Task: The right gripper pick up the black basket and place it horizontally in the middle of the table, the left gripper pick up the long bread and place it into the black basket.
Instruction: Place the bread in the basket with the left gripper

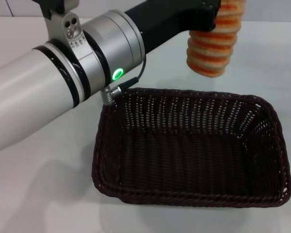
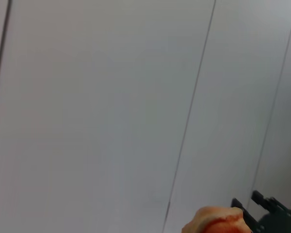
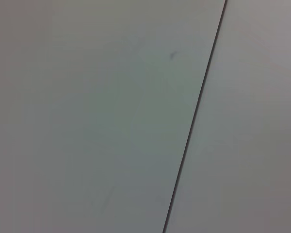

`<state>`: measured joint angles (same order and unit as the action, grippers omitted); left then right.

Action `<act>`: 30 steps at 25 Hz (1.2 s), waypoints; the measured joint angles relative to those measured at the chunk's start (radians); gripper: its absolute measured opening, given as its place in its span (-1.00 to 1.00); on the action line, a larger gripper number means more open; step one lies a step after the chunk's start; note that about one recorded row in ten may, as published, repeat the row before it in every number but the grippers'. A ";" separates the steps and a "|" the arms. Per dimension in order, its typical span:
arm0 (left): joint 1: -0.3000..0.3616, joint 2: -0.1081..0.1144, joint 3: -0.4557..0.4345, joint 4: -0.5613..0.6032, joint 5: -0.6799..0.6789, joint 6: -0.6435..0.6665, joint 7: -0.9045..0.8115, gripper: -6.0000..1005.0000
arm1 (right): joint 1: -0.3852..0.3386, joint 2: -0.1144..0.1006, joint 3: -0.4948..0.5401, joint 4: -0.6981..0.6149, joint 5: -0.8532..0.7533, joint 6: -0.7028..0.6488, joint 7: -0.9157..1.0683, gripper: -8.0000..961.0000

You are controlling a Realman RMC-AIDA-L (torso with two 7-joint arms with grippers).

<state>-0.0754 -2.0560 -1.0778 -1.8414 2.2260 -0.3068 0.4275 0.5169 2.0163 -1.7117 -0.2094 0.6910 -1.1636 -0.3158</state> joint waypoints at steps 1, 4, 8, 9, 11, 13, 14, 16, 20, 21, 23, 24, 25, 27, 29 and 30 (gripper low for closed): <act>0.000 0.000 0.001 0.000 -0.001 -0.006 -0.001 -0.72 | 0.000 0.000 0.000 0.000 0.000 0.000 0.000 0.23; 0.002 -0.001 0.003 0.005 -0.002 -0.013 0.001 -0.72 | 0.000 0.000 0.000 0.000 0.000 0.000 0.000 0.23; 0.006 -0.001 0.004 0.012 -0.014 -0.019 0.000 -0.70 | 0.000 -0.001 0.000 0.000 -0.001 0.000 0.000 0.23; 0.006 -0.001 0.004 0.012 -0.014 -0.019 0.000 -0.67 | 0.000 -0.001 0.000 0.000 -0.001 -0.001 0.000 0.23; 0.016 0.003 0.004 0.010 -0.028 -0.035 0.003 -0.61 | 0.000 -0.001 0.000 -0.001 -0.001 -0.001 0.000 0.23; 0.027 0.006 0.004 0.000 -0.034 -0.053 0.004 -0.55 | 0.000 -0.001 0.003 -0.001 0.000 -0.001 0.000 0.23; 0.027 0.006 0.004 0.000 -0.034 -0.053 0.004 -0.52 | 0.000 -0.001 0.003 -0.001 0.000 -0.001 0.000 0.23; 0.038 0.007 0.005 -0.010 -0.038 -0.075 0.007 -0.46 | 0.000 -0.002 0.016 0.000 0.000 0.000 0.000 0.23; 0.055 0.003 0.013 -0.020 -0.041 -0.092 0.030 -0.26 | 0.000 -0.003 0.034 0.001 -0.002 0.003 0.000 0.23; 0.056 0.002 0.014 -0.021 -0.041 -0.093 0.033 -0.20 | 0.000 -0.004 0.035 0.001 -0.002 0.003 0.000 0.23; 0.057 0.001 0.015 -0.020 -0.043 -0.090 0.039 -0.06 | 0.001 -0.005 0.036 0.001 -0.002 0.002 0.000 0.23; 0.057 0.001 0.015 -0.020 -0.043 -0.090 0.039 0.00 | 0.001 -0.005 0.036 0.001 -0.002 0.002 0.000 0.23; 0.055 0.000 0.014 -0.016 -0.043 -0.082 0.044 0.07 | 0.002 -0.005 0.037 0.000 -0.002 0.001 0.000 0.23; 0.053 -0.001 0.012 -0.014 -0.043 -0.078 0.048 0.08 | 0.001 -0.005 0.037 -0.001 -0.002 0.000 0.000 0.23; 0.049 -0.001 0.008 -0.006 -0.042 -0.056 0.056 0.09 | 0.000 -0.005 0.037 -0.003 -0.002 -0.001 0.000 0.23; 0.047 -0.001 0.006 0.001 -0.039 -0.041 0.061 0.09 | 0.000 -0.005 0.037 -0.004 -0.003 -0.002 0.000 0.23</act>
<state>-0.0280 -2.0569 -1.0714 -1.8407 2.1868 -0.3473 0.4886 0.5165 2.0110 -1.6749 -0.2129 0.6883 -1.1657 -0.3160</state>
